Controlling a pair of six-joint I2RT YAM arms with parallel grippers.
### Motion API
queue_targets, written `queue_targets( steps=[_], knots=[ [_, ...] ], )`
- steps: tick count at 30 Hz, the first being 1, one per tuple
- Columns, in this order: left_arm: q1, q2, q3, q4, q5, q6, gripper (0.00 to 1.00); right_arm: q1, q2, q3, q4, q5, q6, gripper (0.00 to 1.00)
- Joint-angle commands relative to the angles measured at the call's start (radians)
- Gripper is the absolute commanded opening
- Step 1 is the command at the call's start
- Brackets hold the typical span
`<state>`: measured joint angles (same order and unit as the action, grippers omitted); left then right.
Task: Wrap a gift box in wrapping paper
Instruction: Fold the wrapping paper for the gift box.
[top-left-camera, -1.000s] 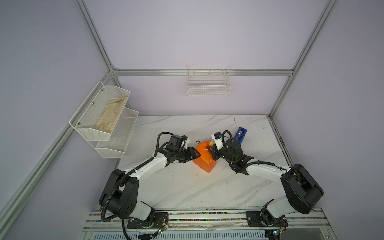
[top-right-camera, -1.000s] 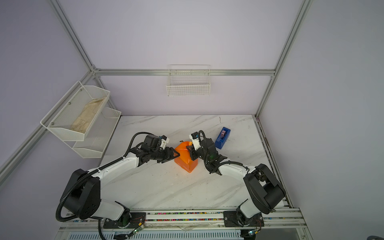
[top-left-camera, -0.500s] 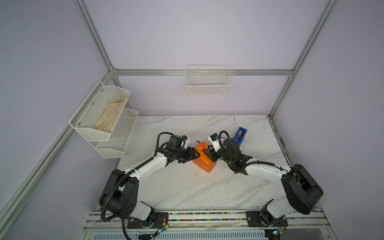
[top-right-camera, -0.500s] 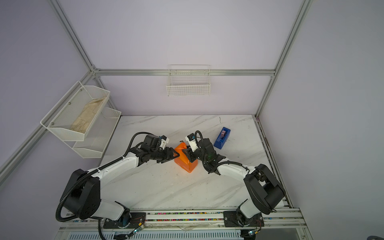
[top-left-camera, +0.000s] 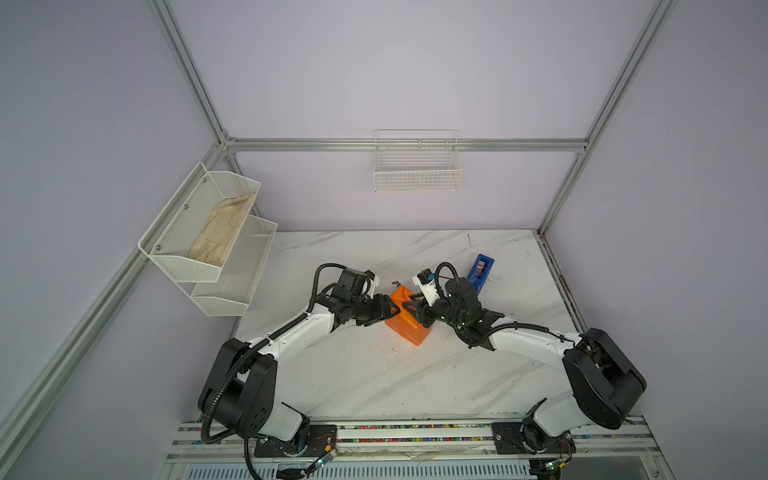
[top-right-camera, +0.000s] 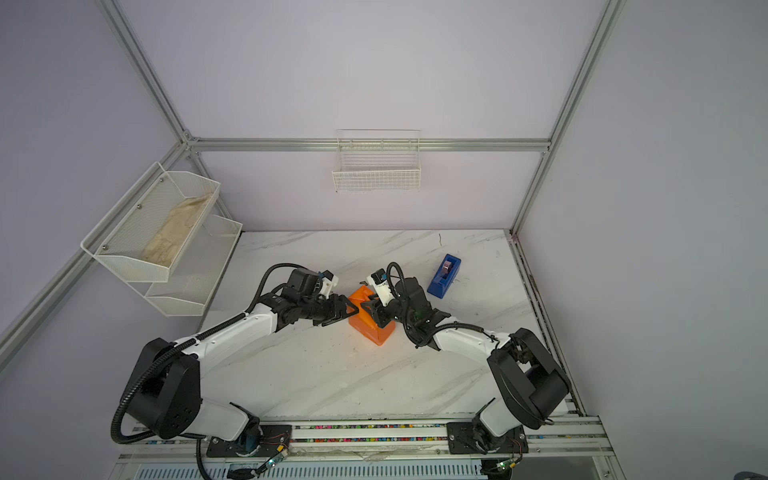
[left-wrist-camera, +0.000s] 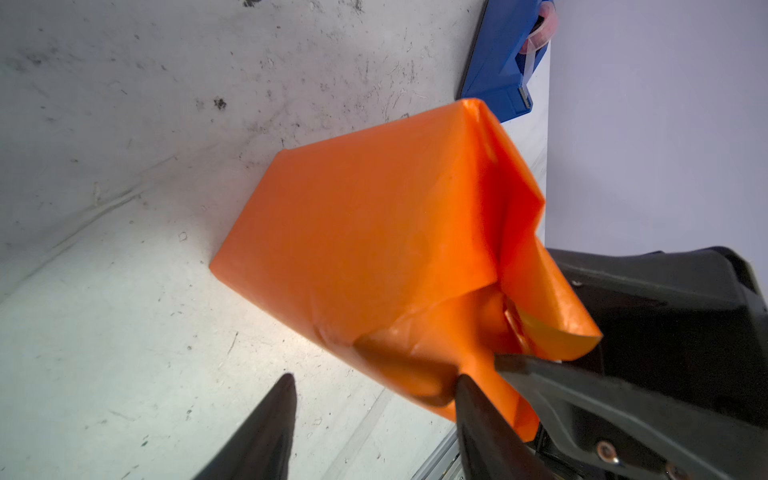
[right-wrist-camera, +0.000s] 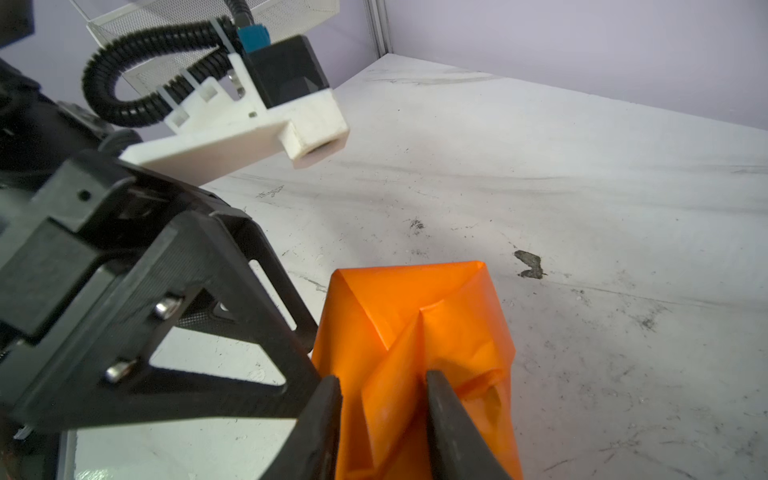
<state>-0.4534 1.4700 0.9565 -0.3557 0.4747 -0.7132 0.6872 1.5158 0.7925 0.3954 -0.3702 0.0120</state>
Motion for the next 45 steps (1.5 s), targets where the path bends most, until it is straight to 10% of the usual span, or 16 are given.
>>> queue_targets(
  steps=[1, 13, 25, 45],
  knots=[
    [0.007, -0.035, 0.118, -0.059, -0.047, 0.034, 0.59, 0.015, 0.025, 0.01, -0.043, -0.048, -0.01, 0.37],
    [0.013, -0.007, 0.353, -0.154, -0.062, 0.086, 0.54, 0.015, 0.051, 0.016, -0.044, -0.058, -0.004, 0.33],
    [-0.009, 0.206, 0.537, -0.147, 0.037, 0.055, 0.24, 0.016, 0.049, 0.016, -0.043, -0.06, -0.001, 0.32],
    [-0.038, 0.261, 0.463, -0.238, -0.043, 0.082, 0.17, 0.016, 0.023, 0.026, -0.073, -0.061, 0.012, 0.36]
  ],
)
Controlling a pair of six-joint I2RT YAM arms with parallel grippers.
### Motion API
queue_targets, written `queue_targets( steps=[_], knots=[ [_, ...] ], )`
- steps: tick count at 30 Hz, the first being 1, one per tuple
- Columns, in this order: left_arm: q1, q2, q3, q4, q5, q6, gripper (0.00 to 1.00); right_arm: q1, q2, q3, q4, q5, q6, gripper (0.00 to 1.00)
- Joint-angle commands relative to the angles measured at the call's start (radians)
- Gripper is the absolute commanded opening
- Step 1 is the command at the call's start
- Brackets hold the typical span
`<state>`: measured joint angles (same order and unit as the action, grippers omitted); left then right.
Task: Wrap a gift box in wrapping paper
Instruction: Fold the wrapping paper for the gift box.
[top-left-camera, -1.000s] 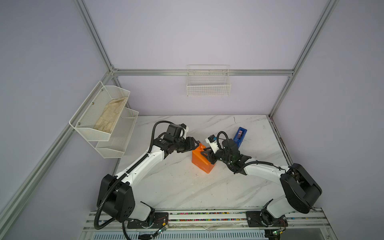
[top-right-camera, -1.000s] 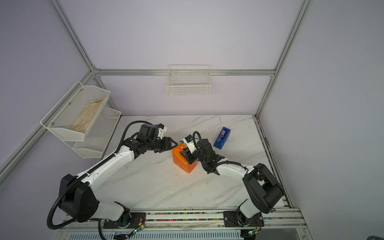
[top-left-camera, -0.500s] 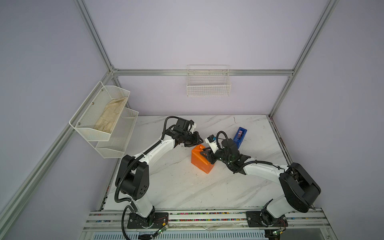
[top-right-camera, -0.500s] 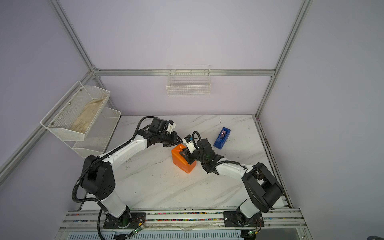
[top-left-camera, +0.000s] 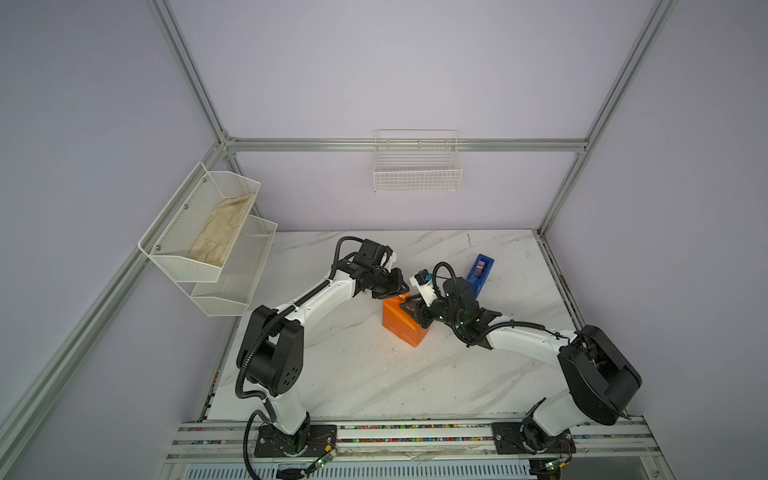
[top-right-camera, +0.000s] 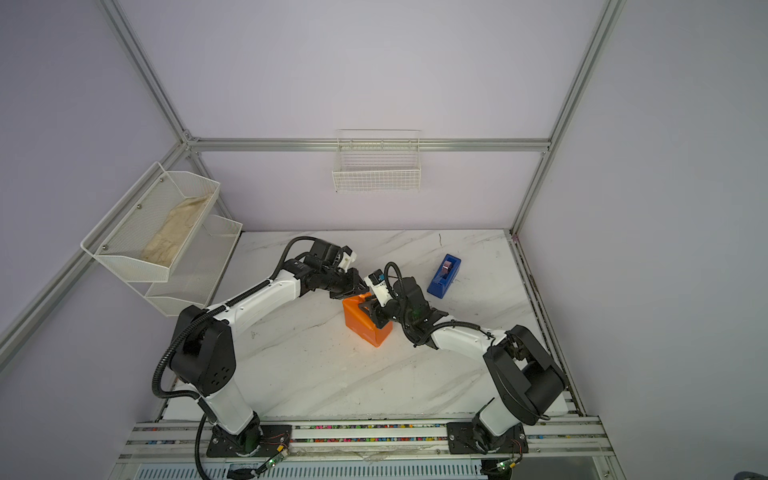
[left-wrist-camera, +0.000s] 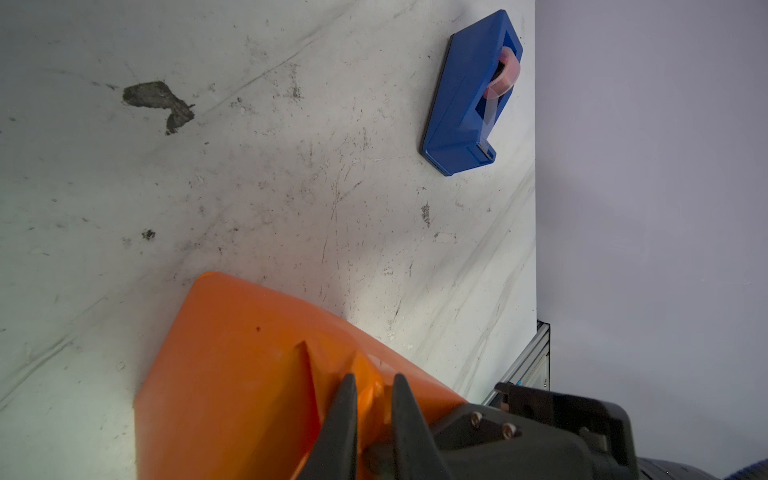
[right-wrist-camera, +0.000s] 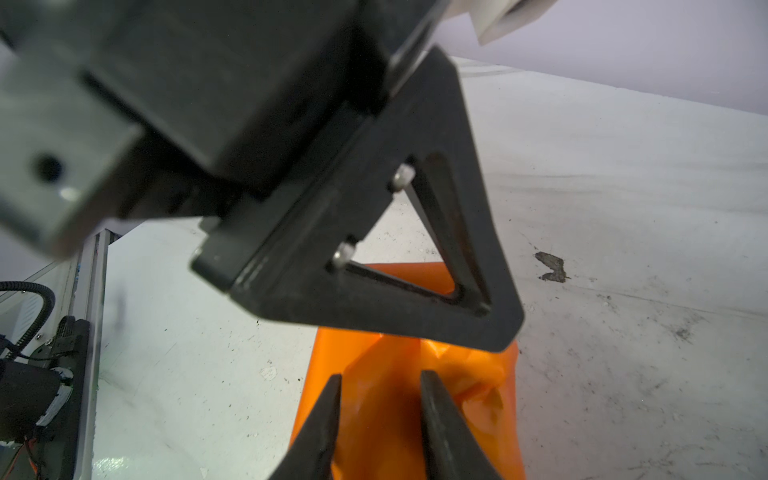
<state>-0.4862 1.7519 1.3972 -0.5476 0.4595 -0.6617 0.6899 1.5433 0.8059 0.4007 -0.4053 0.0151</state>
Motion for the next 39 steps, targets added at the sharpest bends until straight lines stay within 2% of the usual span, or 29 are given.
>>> queue_targets(
  steps=[1, 8, 13, 16, 20, 24, 30, 39],
  knots=[
    [-0.005, -0.02, 0.015, -0.052, -0.033, 0.035, 0.17, 0.014, -0.012, 0.02, -0.09, -0.033, 0.012, 0.37],
    [-0.005, -0.028, -0.039, -0.068, -0.058, 0.045, 0.14, 0.014, -0.118, 0.068, -0.171, -0.125, 0.036, 0.46],
    [-0.003, -0.034, -0.056, -0.069, -0.064, 0.051, 0.14, 0.001, -0.2, 0.085, -0.19, -0.049, 0.165, 0.46],
    [-0.002, -0.037, -0.059, -0.072, -0.066, 0.054, 0.14, -0.048, -0.208, 0.097, -0.211, -0.027, 0.31, 0.38],
    [-0.002, -0.04, -0.063, -0.071, -0.066, 0.058, 0.13, -0.12, -0.198, 0.102, -0.27, -0.032, 0.504, 0.2],
    [-0.002, -0.038, -0.067, -0.072, -0.067, 0.059, 0.13, -0.13, -0.182, 0.105, -0.317, -0.07, 0.576, 0.09],
    [-0.002, -0.034, -0.067, -0.072, -0.062, 0.057, 0.12, -0.114, -0.134, 0.038, -0.205, -0.146, 0.735, 0.03],
    [-0.002, -0.035, -0.075, -0.072, -0.06, 0.057, 0.12, -0.081, -0.102, 0.007, -0.225, -0.101, 0.753, 0.0]
  ],
)
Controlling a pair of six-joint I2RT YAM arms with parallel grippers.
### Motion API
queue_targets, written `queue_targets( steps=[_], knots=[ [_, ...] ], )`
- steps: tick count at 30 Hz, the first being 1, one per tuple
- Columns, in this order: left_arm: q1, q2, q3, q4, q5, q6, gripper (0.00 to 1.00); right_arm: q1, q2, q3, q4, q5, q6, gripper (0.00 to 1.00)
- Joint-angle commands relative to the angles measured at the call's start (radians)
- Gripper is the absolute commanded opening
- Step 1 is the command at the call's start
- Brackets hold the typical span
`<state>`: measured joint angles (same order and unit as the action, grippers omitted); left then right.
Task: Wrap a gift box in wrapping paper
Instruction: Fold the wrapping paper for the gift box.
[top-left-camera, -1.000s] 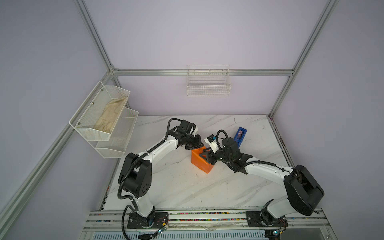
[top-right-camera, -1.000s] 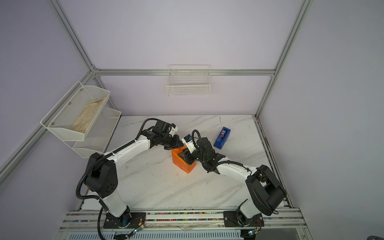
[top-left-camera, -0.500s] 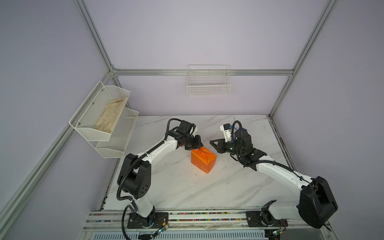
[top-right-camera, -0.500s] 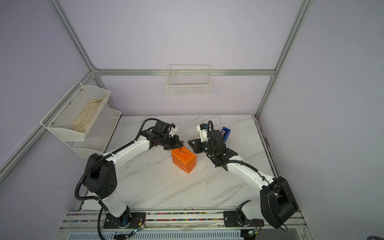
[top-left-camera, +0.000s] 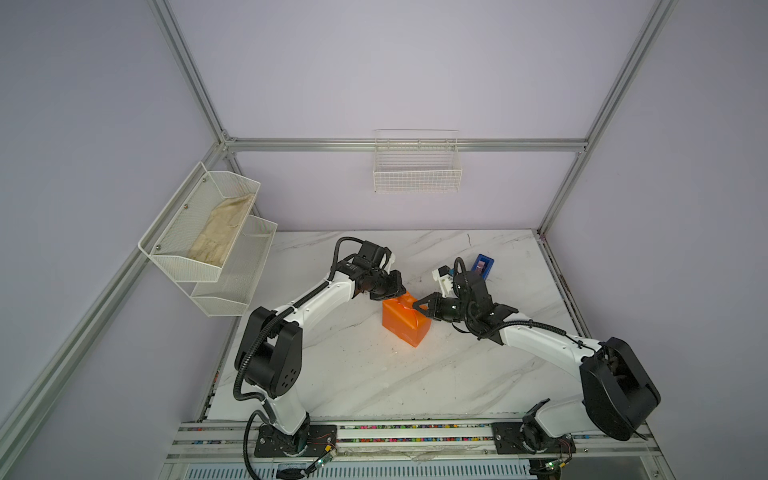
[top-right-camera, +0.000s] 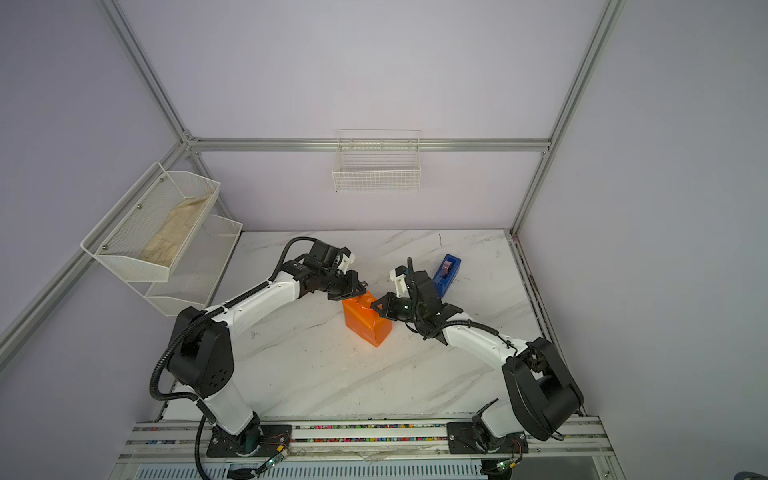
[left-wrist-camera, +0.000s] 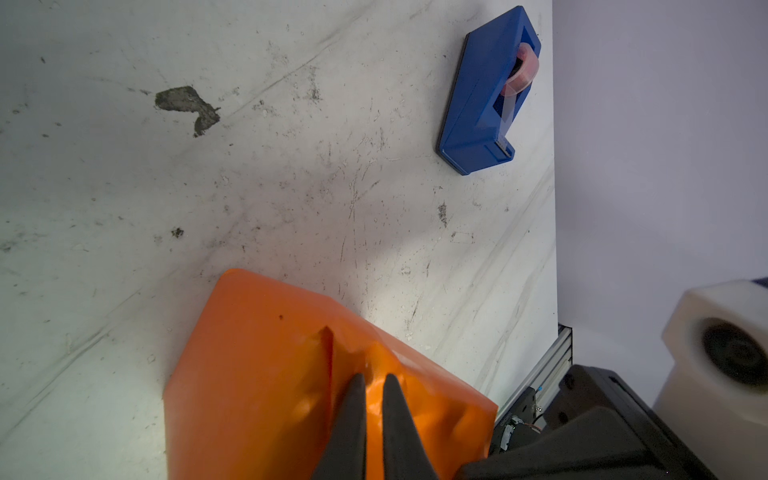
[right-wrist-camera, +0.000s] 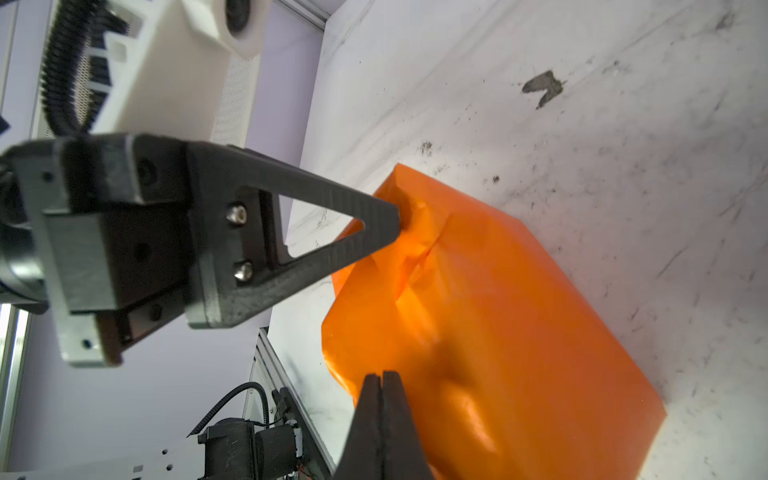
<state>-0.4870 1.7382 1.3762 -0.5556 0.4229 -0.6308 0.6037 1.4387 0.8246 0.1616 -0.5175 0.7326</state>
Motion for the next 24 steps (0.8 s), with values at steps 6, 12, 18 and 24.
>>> queue_targets(
  steps=[6, 12, 18, 24],
  knots=[
    [-0.001, -0.026, -0.057, -0.064, -0.023, 0.025, 0.11, 0.035, 0.037, -0.01, 0.021, 0.005, 0.049, 0.0],
    [-0.002, -0.032, -0.052, -0.064, -0.022, 0.028, 0.12, 0.07, 0.081, 0.027, 0.002, -0.014, 0.022, 0.0],
    [-0.001, -0.032, -0.046, -0.069, -0.022, 0.031, 0.12, 0.083, 0.107, 0.048, -0.032, -0.02, -0.012, 0.0],
    [-0.002, -0.032, 0.01, -0.104, -0.017, 0.06, 0.18, 0.084, 0.129, 0.065, -0.112, 0.004, -0.061, 0.0]
  ],
)
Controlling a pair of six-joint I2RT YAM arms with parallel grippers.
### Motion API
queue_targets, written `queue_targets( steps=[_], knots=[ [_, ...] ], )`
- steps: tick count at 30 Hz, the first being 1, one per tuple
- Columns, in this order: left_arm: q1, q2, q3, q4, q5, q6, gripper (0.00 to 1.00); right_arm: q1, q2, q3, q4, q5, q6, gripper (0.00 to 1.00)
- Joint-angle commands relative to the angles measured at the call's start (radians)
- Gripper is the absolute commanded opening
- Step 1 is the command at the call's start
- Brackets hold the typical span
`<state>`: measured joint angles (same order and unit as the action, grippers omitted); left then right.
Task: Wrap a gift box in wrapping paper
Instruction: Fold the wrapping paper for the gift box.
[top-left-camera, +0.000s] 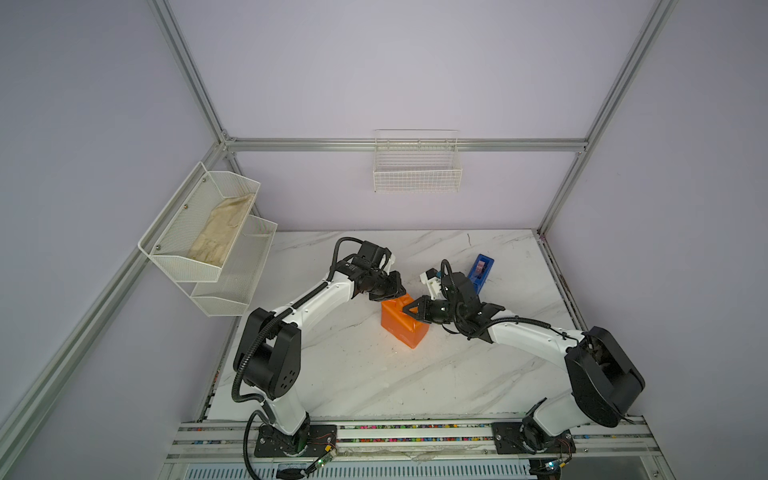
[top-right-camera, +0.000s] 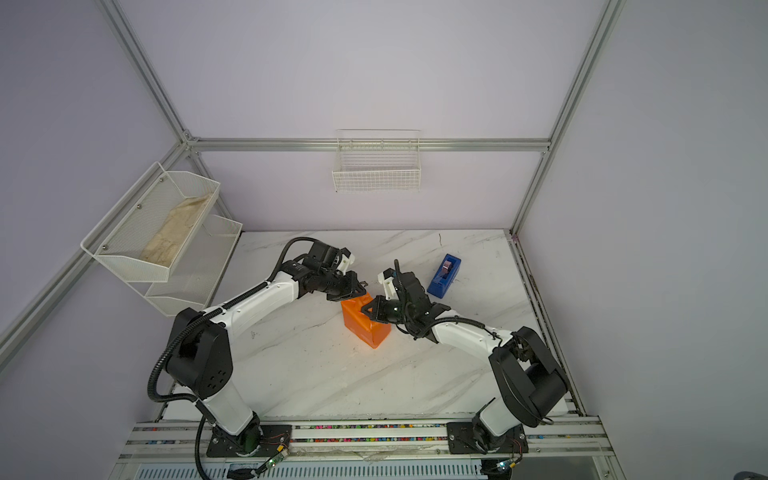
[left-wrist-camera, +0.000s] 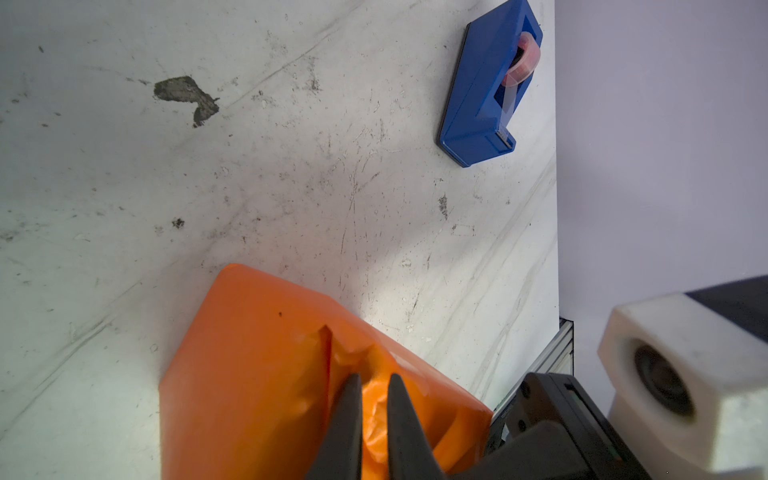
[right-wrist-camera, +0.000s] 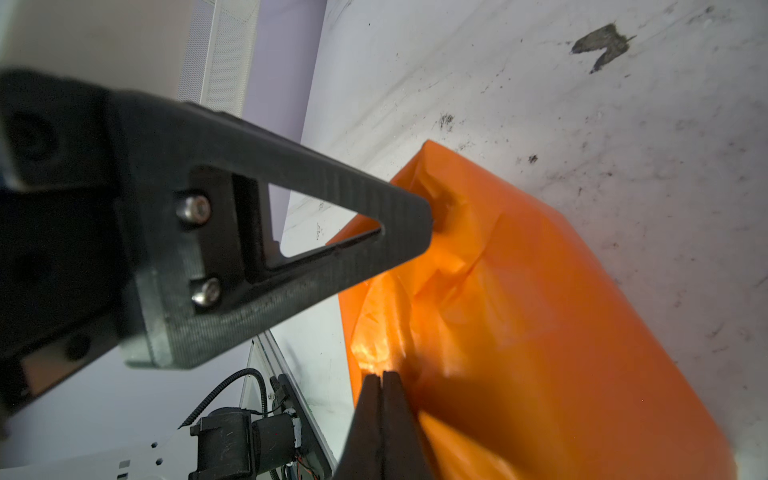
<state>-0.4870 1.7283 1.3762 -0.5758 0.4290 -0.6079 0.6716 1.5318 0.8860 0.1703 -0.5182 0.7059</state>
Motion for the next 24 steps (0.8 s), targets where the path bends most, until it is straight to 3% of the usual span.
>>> queue_targets(
  steps=[1, 7, 13, 18, 24],
  knots=[
    [-0.003, -0.025, 0.039, -0.1, -0.033, 0.061, 0.22, 0.016, 0.04, 0.002, -0.123, 0.005, -0.039, 0.0],
    [-0.001, -0.032, 0.206, -0.252, -0.105, 0.246, 0.48, 0.016, 0.059, 0.002, -0.117, -0.003, -0.042, 0.0],
    [-0.001, 0.031, 0.295, -0.405, -0.067, 0.483, 0.69, 0.016, 0.062, 0.013, -0.129, -0.004, -0.051, 0.0],
    [0.001, 0.101, 0.347, -0.508, -0.111, 0.598, 0.81, 0.016, 0.057, 0.013, -0.138, -0.002, -0.051, 0.0],
    [0.027, 0.156, 0.361, -0.539, -0.156, 0.635, 0.84, 0.016, 0.047, 0.009, -0.139, 0.001, -0.049, 0.0]
  ],
)
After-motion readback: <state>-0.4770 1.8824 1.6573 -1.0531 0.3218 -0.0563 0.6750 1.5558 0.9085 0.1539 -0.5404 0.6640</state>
